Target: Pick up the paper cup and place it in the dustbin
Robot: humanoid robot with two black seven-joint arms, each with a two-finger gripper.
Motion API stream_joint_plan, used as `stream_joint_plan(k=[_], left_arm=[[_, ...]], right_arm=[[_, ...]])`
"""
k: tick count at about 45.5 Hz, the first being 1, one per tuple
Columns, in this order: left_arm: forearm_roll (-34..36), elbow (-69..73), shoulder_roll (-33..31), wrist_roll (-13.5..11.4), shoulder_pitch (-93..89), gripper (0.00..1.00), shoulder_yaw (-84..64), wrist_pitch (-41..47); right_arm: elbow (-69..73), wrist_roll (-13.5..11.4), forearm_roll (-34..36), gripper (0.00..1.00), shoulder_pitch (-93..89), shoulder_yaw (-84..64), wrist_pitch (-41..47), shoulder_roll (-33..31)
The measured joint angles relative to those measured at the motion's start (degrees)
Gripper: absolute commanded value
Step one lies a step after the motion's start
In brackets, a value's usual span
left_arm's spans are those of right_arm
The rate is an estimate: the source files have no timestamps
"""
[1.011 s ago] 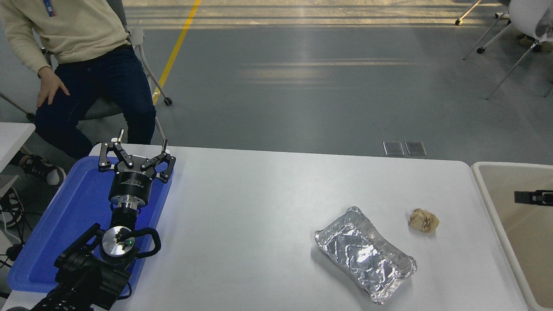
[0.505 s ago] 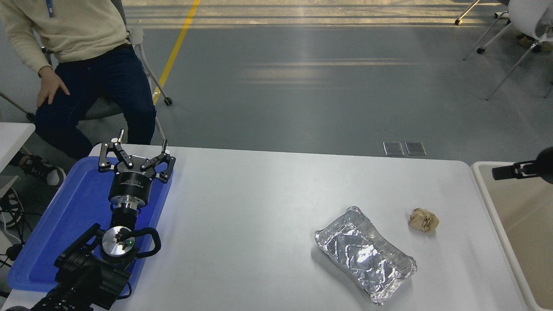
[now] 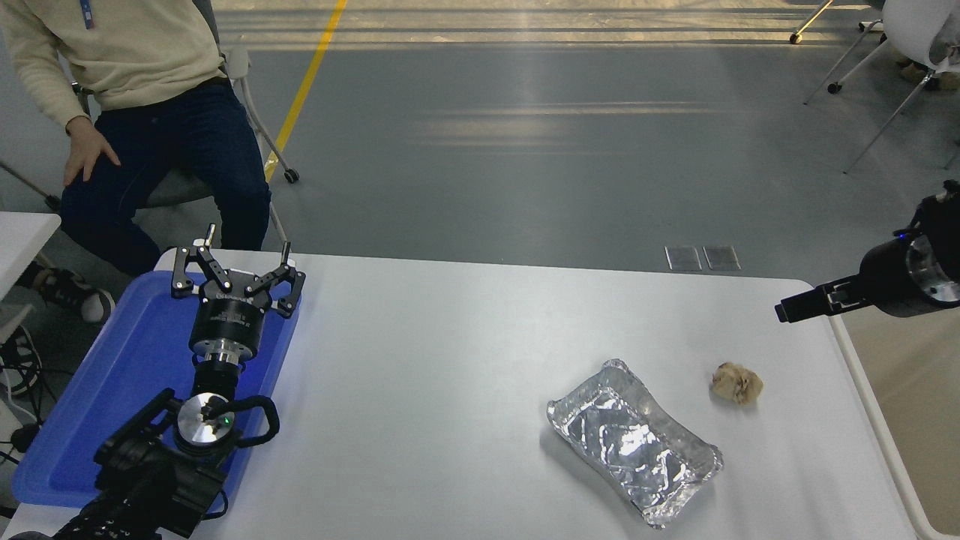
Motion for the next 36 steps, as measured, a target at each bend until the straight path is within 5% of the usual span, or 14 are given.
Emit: stream_joint_plan(k=[36], left_arm=[[0.0, 0.0, 0.0, 0.0, 0.0, 1.00, 0.0, 0.0]], right_arm=[[19.6, 0.0, 27.9, 1.00, 23.3, -4.7, 10.7, 18.2]])
